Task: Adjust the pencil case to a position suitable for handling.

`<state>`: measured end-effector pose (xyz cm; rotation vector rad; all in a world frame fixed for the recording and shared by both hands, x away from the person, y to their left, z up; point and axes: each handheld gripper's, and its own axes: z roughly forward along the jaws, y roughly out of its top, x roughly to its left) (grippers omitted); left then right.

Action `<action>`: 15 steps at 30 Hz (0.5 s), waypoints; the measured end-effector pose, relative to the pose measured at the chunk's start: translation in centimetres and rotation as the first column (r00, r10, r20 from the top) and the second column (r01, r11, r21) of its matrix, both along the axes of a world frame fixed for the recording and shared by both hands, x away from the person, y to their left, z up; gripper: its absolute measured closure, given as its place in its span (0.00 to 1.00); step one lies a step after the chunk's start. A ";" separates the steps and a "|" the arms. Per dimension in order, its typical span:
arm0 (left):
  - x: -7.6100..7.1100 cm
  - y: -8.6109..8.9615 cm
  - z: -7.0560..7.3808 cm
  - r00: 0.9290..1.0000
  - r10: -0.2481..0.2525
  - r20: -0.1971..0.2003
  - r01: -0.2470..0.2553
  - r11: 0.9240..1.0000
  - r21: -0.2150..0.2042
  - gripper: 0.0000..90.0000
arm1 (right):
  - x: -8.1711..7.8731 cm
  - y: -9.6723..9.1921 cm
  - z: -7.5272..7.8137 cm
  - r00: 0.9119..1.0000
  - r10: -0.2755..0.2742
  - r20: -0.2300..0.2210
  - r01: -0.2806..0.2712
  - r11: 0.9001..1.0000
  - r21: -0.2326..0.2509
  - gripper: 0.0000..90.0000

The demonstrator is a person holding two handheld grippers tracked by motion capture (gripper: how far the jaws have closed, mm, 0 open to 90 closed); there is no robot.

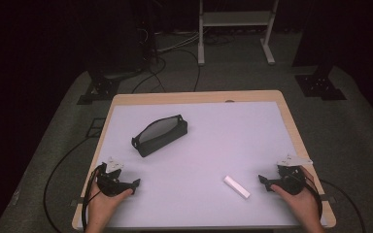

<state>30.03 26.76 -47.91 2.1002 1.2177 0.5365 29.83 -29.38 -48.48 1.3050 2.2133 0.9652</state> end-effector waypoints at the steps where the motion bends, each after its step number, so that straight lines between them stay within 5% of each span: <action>1: 0.0 0.0 0.0 1.000 0.000 0.000 0.000 1.000 0.000 0.00 | 0.0 0.0 0.0 1.000 0.000 0.000 0.000 1.000 0.000 0.11; 9: -0.1 0.1 0.1 1.000 -0.002 -0.002 0.002 1.000 -0.001 0.01 | 0.0 0.0 0.0 1.000 0.000 0.000 0.000 1.000 0.001 0.11; 15: -0.2 0.0 0.5 0.999 -0.039 0.005 0.039 0.999 -0.006 0.13 | 0.0 0.0 0.0 1.000 -0.001 -0.001 0.001 1.000 0.002 0.11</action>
